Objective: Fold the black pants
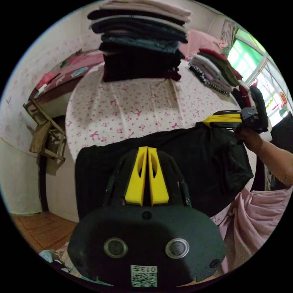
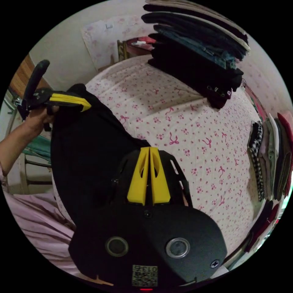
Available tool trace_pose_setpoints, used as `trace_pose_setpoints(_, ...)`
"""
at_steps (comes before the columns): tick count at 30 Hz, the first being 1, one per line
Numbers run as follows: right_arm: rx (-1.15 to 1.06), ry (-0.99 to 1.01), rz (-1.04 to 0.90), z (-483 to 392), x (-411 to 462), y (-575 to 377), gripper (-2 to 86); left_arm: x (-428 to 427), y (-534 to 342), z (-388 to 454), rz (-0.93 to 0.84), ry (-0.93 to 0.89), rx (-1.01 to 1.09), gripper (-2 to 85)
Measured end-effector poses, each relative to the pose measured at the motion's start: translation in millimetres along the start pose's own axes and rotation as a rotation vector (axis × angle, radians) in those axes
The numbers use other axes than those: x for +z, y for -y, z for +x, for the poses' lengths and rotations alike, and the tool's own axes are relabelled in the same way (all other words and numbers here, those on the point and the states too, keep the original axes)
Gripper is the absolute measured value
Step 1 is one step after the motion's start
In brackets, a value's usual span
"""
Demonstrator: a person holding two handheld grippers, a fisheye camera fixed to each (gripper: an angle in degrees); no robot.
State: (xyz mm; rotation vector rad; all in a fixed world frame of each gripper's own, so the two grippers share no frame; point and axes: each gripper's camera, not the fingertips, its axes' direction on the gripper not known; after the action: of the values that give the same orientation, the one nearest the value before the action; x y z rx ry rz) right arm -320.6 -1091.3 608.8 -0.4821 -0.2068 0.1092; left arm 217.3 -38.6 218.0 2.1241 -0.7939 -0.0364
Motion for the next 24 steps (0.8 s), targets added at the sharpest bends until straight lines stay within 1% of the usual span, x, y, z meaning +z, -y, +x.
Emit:
trace_pose_setpoints(2, -0.008, 0.053, 0.084, 0.4, -9.5, 6.8, 1.0, -35.7, -35.8, -19.2, 0.117, 0.022, -0.030, 2.3)
trace_pose_setpoints(3, -0.028, 0.064, 0.118, -2.5, -13.5, 14.3, 1.3, -44.3, -47.3, -25.7, 0.143, 0.038, -0.055, 2.8)
trace_pose_setpoints(5, -0.073, 0.096, 0.151, -10.0, -15.9, 29.8, 2.4, -72.1, -101.1, -59.6, 0.247, 0.052, -0.198, 8.0)
trace_pose_setpoints(6, -0.105, 0.135, 0.168, -16.5, -15.3, 42.9, 3.3, -76.4, -115.5, -70.1, 0.266, 0.038, -0.244, 9.1)
trace_pose_setpoints(8, -0.151, 0.202, 0.177, -28.3, -11.5, 65.3, 5.2, -78.2, -172.0, -113.8, 0.322, -0.075, -0.409, 12.7)
trace_pose_setpoints(9, -0.175, 0.247, 0.176, -37.1, -7.1, 82.1, 6.3, -74.4, -184.9, -124.9, 0.320, -0.114, -0.454, 13.3)
trace_pose_setpoints(11, -0.228, 0.315, 0.166, -53.2, 1.2, 108.2, 7.2, -54.7, -227.3, -159.7, 0.344, -0.292, -0.590, 15.6)
trace_pose_setpoints(12, -0.264, 0.351, 0.152, -65.1, 7.8, 125.6, 7.7, -48.9, -235.2, -166.5, 0.348, -0.333, -0.618, 16.3)
trace_pose_setpoints(13, -0.302, 0.376, 0.132, -77.6, 15.1, 142.5, 8.2, -37.3, -246.5, -177.4, 0.355, -0.415, -0.652, 16.8)
trace_pose_setpoints(15, -0.350, 0.392, 0.094, -96.2, 27.8, 166.5, 9.1, -21.5, -256.3, -189.4, 0.366, -0.504, -0.681, 17.4)
trace_pose_setpoints(17, -0.387, 0.387, 0.056, -112.5, 42.0, 186.4, 10.1, -2.6, -260.5, -203.3, 0.414, -0.657, -0.701, 17.8)
trace_pose_setpoints(21, -0.403, 0.409, -0.032, -132.9, 78.3, 221.2, 12.7, 16.3, -259.2, -218.2, 0.421, -0.763, -0.720, 17.5)
trace_pose_setpoints(24, -0.406, 0.416, -0.088, -137.9, 103.1, 234.1, 11.9, 25.0, -259.8, -225.5, 0.415, -0.813, -0.733, 14.5)
